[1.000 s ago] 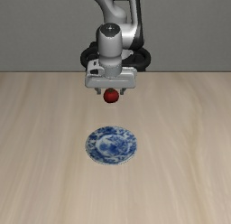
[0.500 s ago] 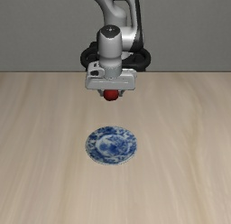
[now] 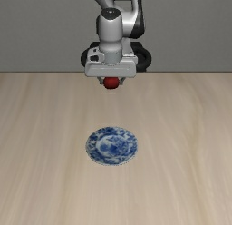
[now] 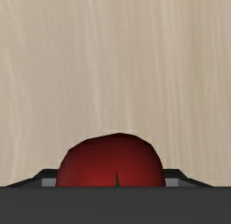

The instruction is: Pick the tomato and place it on the plate

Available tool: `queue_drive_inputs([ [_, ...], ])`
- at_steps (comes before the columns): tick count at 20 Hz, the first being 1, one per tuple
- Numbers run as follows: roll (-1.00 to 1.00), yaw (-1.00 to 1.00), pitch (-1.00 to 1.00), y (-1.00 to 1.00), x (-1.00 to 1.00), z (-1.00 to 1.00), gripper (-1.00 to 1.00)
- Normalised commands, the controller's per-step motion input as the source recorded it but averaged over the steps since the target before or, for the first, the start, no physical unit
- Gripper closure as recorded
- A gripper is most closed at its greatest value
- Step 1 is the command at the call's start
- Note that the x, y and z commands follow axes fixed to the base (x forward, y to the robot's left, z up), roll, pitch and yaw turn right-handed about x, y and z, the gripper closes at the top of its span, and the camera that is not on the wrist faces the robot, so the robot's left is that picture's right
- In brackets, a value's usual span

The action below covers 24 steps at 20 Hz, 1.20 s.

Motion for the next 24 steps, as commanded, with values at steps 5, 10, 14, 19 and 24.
queue_drive_inputs([
  [5, 0.00, 0.00, 0.00, 0.00, 1.00, 0.00, 1.00],
  [10, 0.00, 0.00, 0.00, 0.00, 1.00, 0.00, 1.00],
  [14, 0.00, 0.00, 0.00, 0.00, 1.00, 0.00, 1.00],
  [19, 0.00, 0.00, 0.00, 0.00, 1.00, 0.00, 1.00],
  [24, 0.00, 0.00, 0.00, 0.00, 0.60, 0.00, -1.00],
])
